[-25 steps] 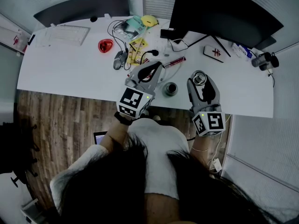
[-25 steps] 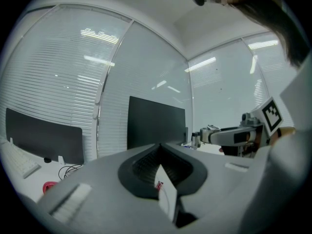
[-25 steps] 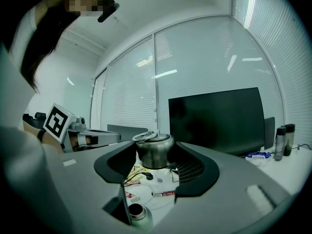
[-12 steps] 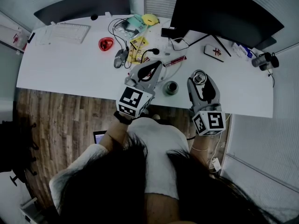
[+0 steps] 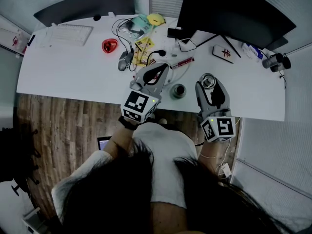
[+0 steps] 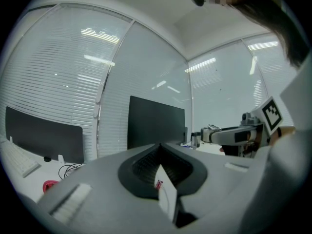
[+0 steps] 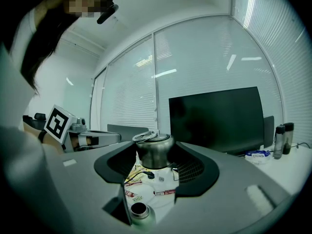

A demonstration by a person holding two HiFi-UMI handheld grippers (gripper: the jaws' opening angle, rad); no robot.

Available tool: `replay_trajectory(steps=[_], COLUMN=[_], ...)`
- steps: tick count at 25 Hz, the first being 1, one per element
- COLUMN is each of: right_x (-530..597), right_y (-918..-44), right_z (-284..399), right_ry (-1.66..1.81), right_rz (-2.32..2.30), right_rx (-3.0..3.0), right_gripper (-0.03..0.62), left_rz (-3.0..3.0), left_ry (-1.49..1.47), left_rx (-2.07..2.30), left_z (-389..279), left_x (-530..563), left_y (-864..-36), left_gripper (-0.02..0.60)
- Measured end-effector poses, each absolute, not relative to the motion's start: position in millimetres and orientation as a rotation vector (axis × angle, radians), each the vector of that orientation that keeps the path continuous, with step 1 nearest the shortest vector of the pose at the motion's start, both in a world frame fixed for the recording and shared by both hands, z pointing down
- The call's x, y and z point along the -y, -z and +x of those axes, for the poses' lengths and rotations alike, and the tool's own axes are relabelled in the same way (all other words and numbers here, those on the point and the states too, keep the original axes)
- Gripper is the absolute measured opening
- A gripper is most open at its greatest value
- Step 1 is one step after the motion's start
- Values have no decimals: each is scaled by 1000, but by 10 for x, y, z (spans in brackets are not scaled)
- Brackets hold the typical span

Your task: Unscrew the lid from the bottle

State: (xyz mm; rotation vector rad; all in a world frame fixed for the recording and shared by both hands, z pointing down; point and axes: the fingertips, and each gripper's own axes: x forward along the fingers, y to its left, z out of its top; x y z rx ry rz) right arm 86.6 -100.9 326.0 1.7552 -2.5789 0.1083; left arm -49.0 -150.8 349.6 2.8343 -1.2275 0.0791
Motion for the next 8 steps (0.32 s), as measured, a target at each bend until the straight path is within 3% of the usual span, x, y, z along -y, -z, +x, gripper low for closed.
replay_trajectory(steps=[8], right_x=[1005], right_y=[-3279], right_z=[854], right_ry=[-118], right_rz=[1757], right_rx=[2585], right_gripper=[244], left_rz=[2838], left_ry=[-85], left_rx=[1216], left_z=[-491], left_x=[1517], left_y=[-3521], left_gripper=[58])
